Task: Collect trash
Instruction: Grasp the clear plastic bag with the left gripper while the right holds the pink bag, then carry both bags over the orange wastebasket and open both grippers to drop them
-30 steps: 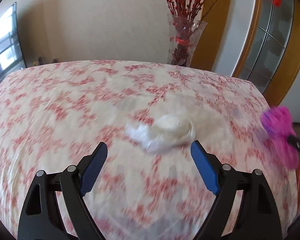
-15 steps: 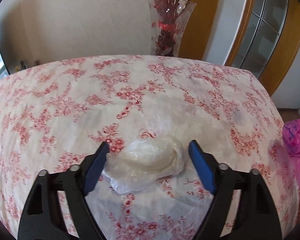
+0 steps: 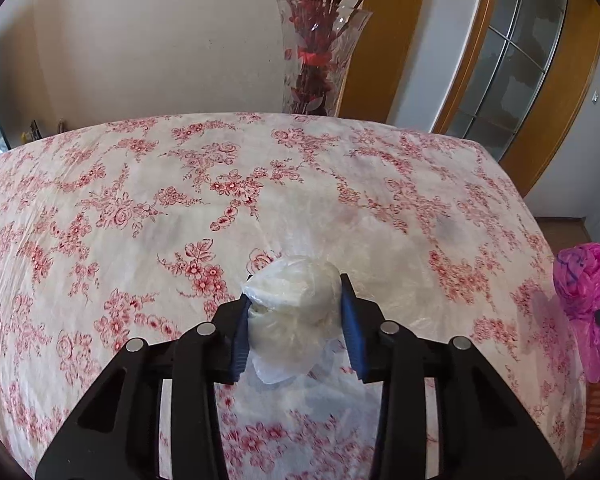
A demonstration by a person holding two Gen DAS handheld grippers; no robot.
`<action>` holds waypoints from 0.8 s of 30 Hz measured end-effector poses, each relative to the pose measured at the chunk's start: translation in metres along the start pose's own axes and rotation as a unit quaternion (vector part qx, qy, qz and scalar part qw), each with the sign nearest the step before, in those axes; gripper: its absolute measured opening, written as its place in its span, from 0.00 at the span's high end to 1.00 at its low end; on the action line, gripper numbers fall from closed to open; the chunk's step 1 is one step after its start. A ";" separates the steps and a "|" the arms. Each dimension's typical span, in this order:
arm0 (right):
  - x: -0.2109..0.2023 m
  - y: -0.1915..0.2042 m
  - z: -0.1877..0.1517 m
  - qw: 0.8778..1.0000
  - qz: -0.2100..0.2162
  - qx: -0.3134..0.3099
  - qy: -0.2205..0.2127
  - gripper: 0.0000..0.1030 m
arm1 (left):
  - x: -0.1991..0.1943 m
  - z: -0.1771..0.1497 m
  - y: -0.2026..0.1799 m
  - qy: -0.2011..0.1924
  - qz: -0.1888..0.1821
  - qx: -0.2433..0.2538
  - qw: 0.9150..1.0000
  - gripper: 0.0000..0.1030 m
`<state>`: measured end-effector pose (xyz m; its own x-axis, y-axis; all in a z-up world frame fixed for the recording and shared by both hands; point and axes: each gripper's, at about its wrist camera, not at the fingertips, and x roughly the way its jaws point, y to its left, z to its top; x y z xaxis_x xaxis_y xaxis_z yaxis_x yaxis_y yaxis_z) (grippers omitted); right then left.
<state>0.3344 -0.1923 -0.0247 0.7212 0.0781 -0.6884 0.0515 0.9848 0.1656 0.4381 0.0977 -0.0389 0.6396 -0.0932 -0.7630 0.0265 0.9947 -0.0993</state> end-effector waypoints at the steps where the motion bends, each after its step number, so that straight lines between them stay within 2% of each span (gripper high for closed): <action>1: -0.003 -0.001 0.000 1.000 0.000 0.001 -0.002 0.91 | -0.003 -0.001 -0.001 -0.001 -0.001 0.000 1.000 0.62; 11: -0.052 -0.017 -0.006 0.999 0.001 0.016 -0.031 0.91 | -0.061 -0.009 -0.040 -0.032 -0.023 0.033 0.999 0.63; 19: -0.102 -0.050 -0.019 0.997 -0.009 0.042 -0.062 0.91 | -0.111 -0.025 -0.103 -0.057 -0.050 0.083 0.994 0.63; 24: -0.139 -0.085 -0.034 0.993 -0.039 0.063 -0.089 0.91 | -0.137 -0.046 -0.152 -0.058 -0.083 0.106 0.989 0.63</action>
<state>0.2063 -0.2820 0.0331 0.8213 -0.0374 -0.5692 0.1904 0.9586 0.2117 0.3105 -0.0428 0.0513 0.6970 -0.2618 -0.6676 0.2912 0.9541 -0.0701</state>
